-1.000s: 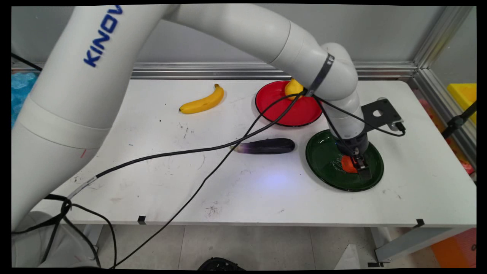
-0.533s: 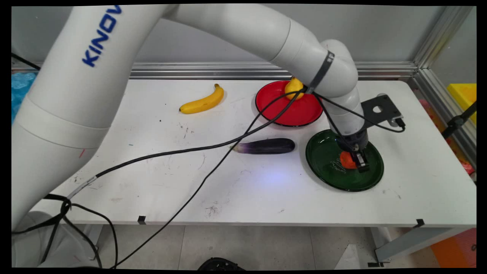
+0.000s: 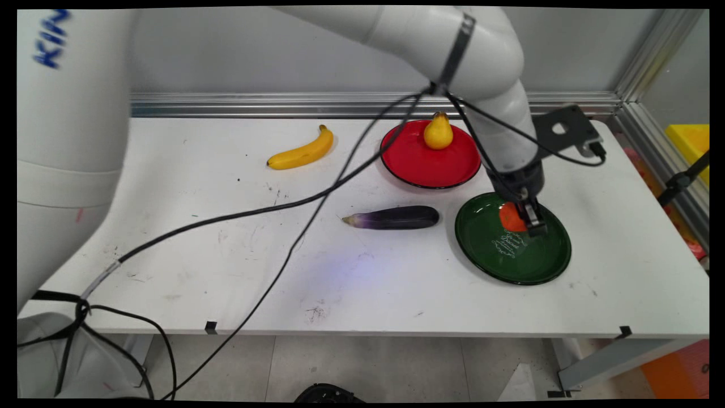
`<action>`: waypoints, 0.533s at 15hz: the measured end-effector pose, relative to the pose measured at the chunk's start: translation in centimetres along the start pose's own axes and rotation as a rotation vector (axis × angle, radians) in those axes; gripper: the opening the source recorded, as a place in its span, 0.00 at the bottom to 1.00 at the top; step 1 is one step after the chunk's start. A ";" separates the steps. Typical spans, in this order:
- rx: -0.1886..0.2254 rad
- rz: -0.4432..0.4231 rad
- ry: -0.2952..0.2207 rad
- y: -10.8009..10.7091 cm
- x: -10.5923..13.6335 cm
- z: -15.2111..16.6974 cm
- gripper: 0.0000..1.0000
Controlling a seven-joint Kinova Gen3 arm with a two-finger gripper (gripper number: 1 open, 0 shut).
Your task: Place the picked object on the table
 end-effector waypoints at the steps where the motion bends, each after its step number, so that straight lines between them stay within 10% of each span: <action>1: 0.002 -0.001 -0.008 0.1 -0.5 -1.4 0.00; 8: -0.002 0.032 -0.113 1.2 -6.4 -8.4 0.00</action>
